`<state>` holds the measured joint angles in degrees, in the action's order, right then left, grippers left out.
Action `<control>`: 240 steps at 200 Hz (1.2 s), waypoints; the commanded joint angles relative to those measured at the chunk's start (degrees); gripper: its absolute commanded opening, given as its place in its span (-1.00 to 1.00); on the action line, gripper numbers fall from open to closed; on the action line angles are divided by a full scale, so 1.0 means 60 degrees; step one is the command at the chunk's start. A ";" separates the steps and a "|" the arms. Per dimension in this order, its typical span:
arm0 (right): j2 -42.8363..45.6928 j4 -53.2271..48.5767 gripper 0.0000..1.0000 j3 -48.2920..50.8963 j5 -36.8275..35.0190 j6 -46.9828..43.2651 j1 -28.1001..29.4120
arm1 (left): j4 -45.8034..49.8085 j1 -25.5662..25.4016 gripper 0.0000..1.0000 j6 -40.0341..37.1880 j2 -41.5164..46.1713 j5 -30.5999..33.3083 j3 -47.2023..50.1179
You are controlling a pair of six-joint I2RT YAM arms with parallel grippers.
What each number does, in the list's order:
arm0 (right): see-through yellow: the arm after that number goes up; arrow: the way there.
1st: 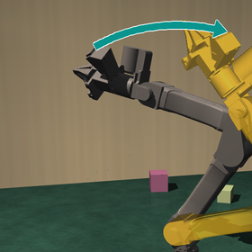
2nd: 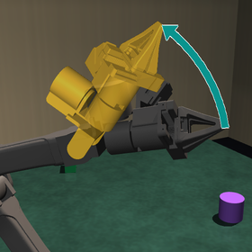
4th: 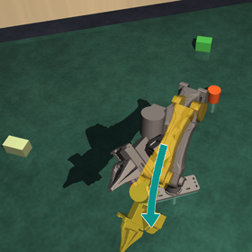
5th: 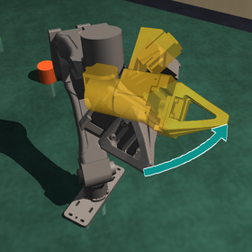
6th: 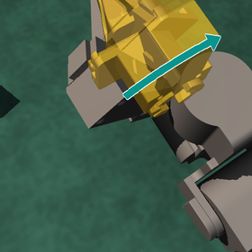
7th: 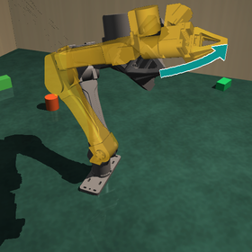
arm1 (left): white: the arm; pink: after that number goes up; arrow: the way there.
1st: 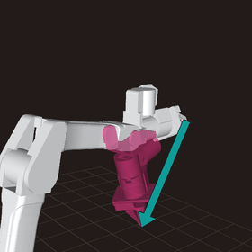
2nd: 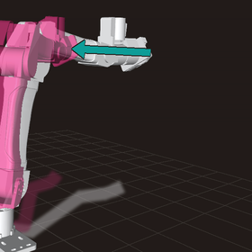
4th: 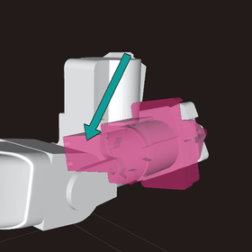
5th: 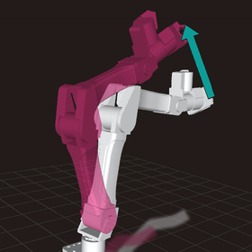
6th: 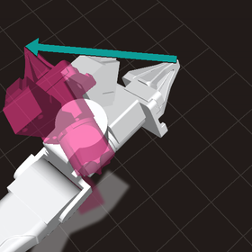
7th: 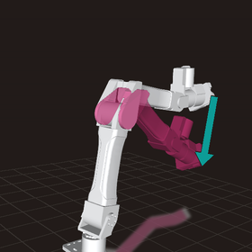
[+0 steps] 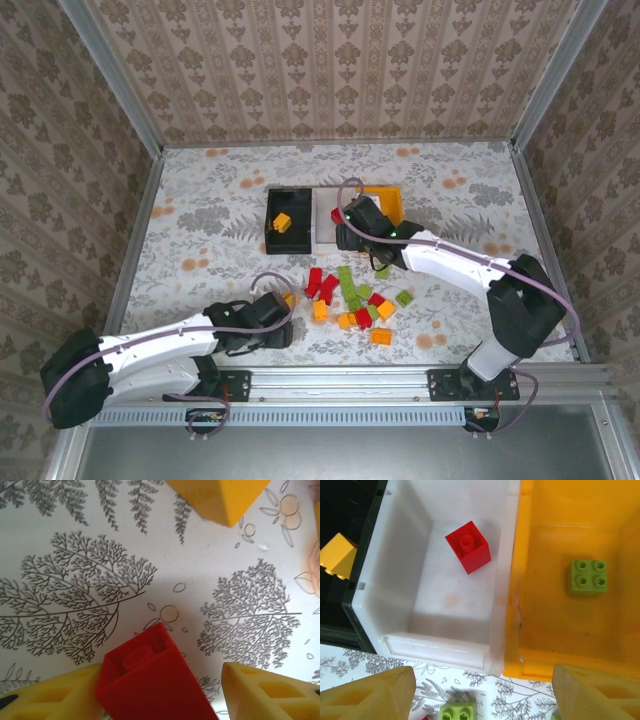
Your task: Sort the legos into containers by color
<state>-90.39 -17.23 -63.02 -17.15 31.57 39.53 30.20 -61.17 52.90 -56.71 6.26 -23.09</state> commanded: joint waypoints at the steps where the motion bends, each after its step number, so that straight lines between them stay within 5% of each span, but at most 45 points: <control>1: 0.0670 0.0238 0.48 0.0368 -0.0015 0.0223 0.0031 | -0.0152 -0.0067 0.06 0.0021 -0.0071 0.0237 0.0028; 71: 0.1705 0.0343 0.48 0.1519 -0.0145 0.0722 0.0034 | 0.0774 -0.0048 -0.39 -0.0563 0.0036 0.0560 -0.0993; 103: 0.2468 0.0282 0.48 0.2047 -0.0235 0.0871 0.0018 | 0.0700 0.0792 -0.50 -0.1923 -0.0652 0.0654 -0.2679; 157: 0.3092 -0.0158 0.48 0.2708 -0.0542 0.1037 -0.0027 | -0.1183 0.2509 -0.53 -0.4173 -0.4305 -0.0019 -0.6314; 220: 0.3572 -0.0294 0.49 0.3453 -0.0575 0.1286 -0.0060 | -0.0840 0.3020 -0.57 -0.4986 -0.8450 -0.0179 -1.0462; 240: 0.3649 -0.0388 0.49 0.3542 -0.0602 0.1300 -0.0074 | -0.0805 0.3035 -0.41 -0.4917 -0.9148 -0.0132 -1.1009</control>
<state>-70.19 -17.47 -42.72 -19.14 38.04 39.38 23.59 -43.31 25.43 -107.74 5.87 -85.14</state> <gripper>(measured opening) 0.745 0.332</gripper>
